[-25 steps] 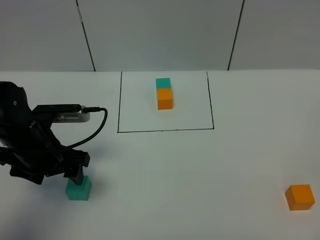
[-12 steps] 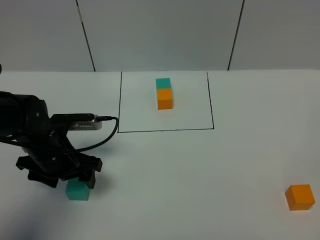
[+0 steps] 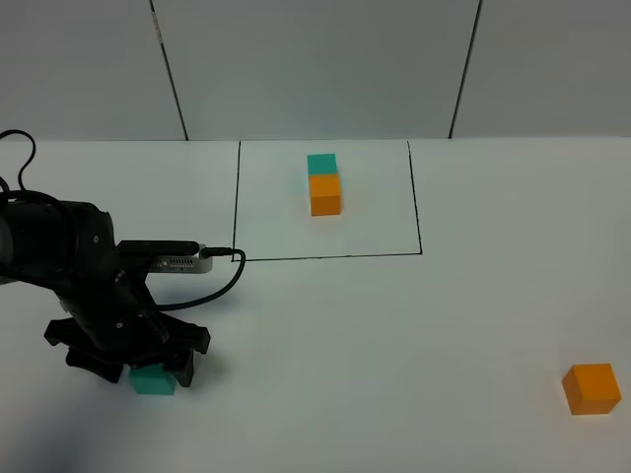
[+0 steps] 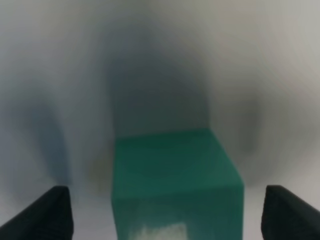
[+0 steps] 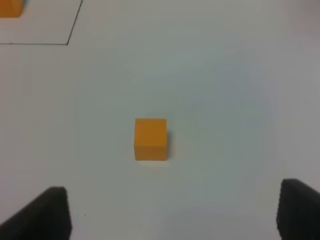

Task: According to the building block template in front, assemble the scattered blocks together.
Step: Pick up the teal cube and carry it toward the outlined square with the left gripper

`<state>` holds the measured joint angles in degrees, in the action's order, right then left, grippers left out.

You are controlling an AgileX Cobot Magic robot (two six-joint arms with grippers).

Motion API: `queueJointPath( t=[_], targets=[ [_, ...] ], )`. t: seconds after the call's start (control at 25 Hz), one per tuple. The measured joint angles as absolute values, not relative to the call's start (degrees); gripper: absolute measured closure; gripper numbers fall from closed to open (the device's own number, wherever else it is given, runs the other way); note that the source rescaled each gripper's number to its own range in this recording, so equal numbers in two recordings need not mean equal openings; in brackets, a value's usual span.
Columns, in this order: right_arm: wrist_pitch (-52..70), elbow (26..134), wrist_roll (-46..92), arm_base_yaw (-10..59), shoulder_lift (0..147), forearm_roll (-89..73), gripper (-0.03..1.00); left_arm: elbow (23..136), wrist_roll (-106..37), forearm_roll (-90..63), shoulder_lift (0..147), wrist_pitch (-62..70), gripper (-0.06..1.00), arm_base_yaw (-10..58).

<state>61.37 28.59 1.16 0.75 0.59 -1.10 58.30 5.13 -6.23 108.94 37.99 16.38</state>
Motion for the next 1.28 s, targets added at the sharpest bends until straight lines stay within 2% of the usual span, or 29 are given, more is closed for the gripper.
queueJointPath(
  t=[0.12, 0.2, 0.28, 0.36, 0.4, 0.68, 0.96, 1.28],
  targets=[
    [61.4, 28.6, 1.2, 0.8, 0.6, -1.1, 0.26, 58.3, 5.3, -6.2, 109.8, 37.9, 0.31, 16.4],
    [61.4, 28.6, 1.2, 0.8, 0.6, -1.1, 0.26, 58.3, 5.8, -6.3, 109.8, 37.8, 0.41, 16.4],
    [61.4, 28.6, 1.2, 0.8, 0.6, -1.1, 0.26, 58.3, 6.4, -6.3, 109.8, 37.8, 0.58, 16.4],
    [61.4, 28.6, 1.2, 0.8, 0.6, -1.1, 0.26, 58.3, 6.7, -6.3, 109.8, 37.8, 0.88, 16.4],
    [61.4, 28.6, 1.2, 0.8, 0.6, -1.1, 0.26, 58.3, 6.8, -6.3, 109.8, 37.8, 0.94, 16.4],
    [61.4, 28.6, 1.2, 0.8, 0.6, -1.1, 0.26, 58.9, 3.5, -5.5, 107.9, 39.1, 0.93, 16.4],
    [61.4, 28.6, 1.2, 0.8, 0.6, -1.1, 0.26, 69.8, -9.5, -4.6, 105.8, 49.7, 0.93, 16.7],
    [61.4, 28.6, 1.2, 0.8, 0.6, -1.1, 0.26, 79.0, -28.2, -1.3, 106.1, 52.5, 0.93, 24.0]
  ],
)
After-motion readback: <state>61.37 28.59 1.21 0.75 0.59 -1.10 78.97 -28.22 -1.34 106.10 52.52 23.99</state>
